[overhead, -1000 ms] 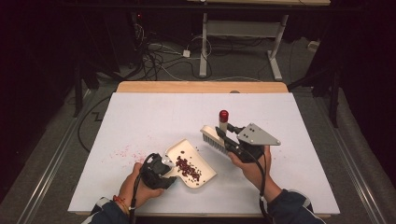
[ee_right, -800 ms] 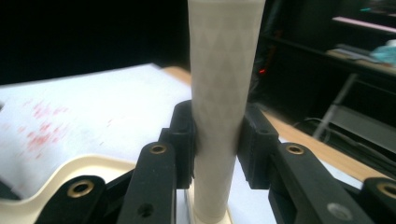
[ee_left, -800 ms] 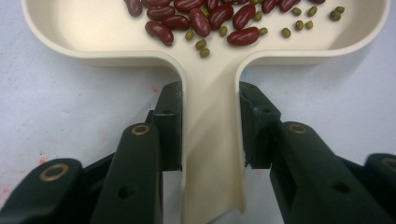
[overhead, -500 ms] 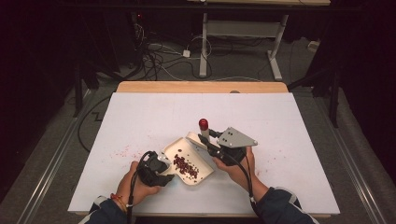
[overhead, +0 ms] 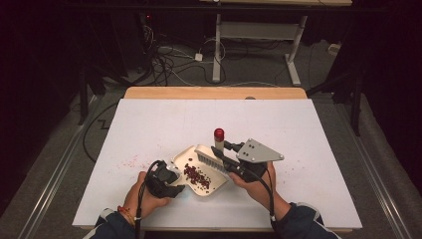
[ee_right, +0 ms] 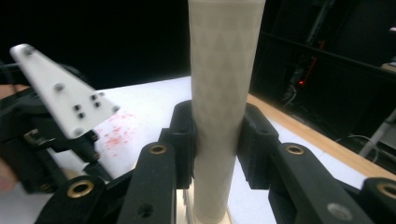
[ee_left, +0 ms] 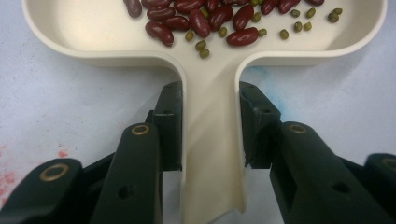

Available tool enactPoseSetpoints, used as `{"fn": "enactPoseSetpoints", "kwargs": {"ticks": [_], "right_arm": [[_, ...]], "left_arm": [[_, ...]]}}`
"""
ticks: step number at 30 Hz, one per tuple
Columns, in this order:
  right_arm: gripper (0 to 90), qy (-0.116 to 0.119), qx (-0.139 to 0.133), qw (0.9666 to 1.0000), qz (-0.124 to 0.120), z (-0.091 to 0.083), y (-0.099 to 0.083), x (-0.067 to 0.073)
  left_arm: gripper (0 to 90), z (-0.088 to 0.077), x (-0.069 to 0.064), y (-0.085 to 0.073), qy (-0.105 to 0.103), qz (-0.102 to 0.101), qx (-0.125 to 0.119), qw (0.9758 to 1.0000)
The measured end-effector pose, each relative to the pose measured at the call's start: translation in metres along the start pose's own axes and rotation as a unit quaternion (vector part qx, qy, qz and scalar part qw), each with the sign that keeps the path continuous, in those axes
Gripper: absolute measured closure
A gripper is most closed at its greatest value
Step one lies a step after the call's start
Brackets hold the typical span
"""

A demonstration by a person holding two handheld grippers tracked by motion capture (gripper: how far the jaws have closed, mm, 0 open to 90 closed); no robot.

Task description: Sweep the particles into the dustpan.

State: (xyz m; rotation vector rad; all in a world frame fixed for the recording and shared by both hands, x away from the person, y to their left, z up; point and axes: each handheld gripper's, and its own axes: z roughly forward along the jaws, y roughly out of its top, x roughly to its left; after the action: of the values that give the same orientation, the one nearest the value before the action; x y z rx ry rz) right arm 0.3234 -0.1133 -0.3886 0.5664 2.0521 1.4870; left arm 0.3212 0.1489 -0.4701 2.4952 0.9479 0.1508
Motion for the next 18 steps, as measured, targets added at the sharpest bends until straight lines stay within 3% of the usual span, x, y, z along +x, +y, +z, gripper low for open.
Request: {"fn": "enactPoseSetpoints", "kwargs": {"ticks": [5,8,13,18], "right_arm": [[70.0,-0.021,-0.013,0.9997,-0.002,0.017,-0.001,-0.007],[70.0,-0.019,-0.018,0.9997,-0.002,0.030,-0.001,-0.007],[70.0,0.008,0.000,0.9999,-0.011,0.048,-0.005,0.006],[69.9,0.033,0.001,0.9994,-0.012,0.050,-0.004,0.018]], "left_arm": [[63.7,0.001,-0.002,0.000,0.003,-0.005,-0.004,1.0000],[63.7,0.001,-0.002,0.000,0.006,-0.007,-0.007,0.9999],[63.7,0.002,-0.004,0.001,0.011,-0.018,-0.013,0.9997],[63.5,0.003,-0.004,-0.001,0.012,-0.030,-0.024,0.9992]]}}
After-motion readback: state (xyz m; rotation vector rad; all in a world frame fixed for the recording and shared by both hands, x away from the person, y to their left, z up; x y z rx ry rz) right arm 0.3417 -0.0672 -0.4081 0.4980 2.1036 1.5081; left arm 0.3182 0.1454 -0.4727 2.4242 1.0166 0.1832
